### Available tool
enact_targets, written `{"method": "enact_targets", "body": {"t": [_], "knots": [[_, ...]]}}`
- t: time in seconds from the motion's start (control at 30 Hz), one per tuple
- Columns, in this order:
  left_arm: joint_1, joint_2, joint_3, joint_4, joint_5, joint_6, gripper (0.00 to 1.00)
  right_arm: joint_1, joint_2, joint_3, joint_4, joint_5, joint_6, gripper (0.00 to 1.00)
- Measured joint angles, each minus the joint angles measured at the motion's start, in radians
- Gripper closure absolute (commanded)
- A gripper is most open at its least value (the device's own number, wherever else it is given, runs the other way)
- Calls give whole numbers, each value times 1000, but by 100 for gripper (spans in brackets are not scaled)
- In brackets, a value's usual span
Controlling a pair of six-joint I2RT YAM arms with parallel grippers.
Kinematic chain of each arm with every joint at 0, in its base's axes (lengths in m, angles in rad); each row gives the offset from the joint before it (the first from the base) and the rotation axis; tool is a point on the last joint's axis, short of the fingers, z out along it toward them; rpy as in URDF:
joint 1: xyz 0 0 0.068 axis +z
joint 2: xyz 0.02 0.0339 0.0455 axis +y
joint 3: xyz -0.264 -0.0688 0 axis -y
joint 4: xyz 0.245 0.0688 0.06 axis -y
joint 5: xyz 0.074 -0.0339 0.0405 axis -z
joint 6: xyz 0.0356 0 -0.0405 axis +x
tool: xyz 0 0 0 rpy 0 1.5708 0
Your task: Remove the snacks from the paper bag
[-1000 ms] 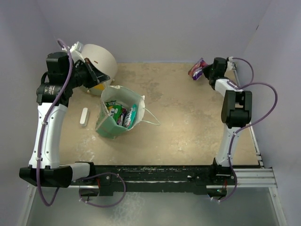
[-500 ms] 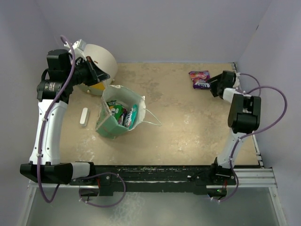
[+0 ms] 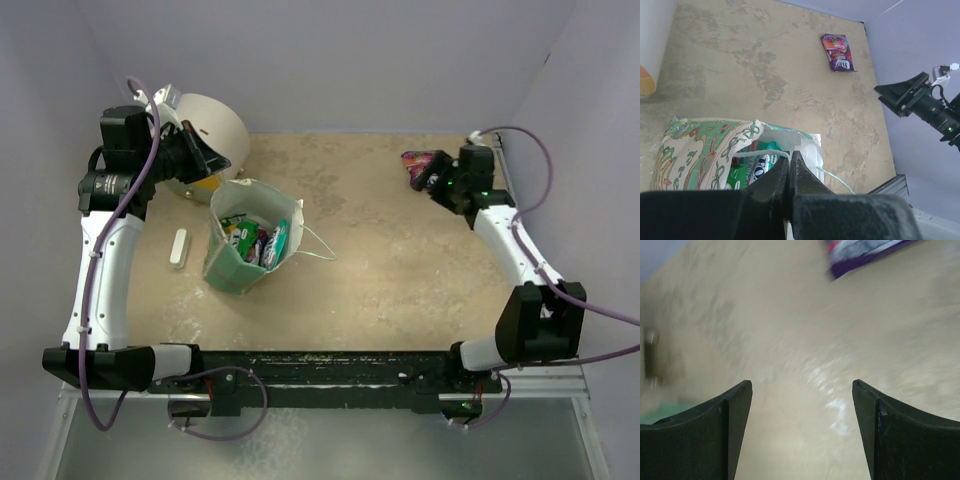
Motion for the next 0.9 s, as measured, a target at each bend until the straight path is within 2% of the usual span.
{"method": "enact_targets", "body": {"t": [0.23, 0.33, 0.5, 0.63, 0.77, 0.9], "knots": [[0, 5, 0, 1, 8, 8, 100, 351, -24, 4, -101, -170, -99, 21], [0, 26, 24, -5, 14, 30, 100, 431, -15, 28, -135, -196, -126, 28], [-1, 103, 122, -34, 95, 89, 100, 526, 90, 132, -158, -227, -144, 31], [-7, 122, 127, -20, 188, 103, 100, 592, 155, 145, -138, -266, -129, 31], [-34, 98, 32, 92, 281, 35, 100, 637, 164, 117, -97, -306, -103, 31], [-140, 84, -46, 174, 296, -23, 100, 653, 151, 64, -83, -328, -100, 30]]}}
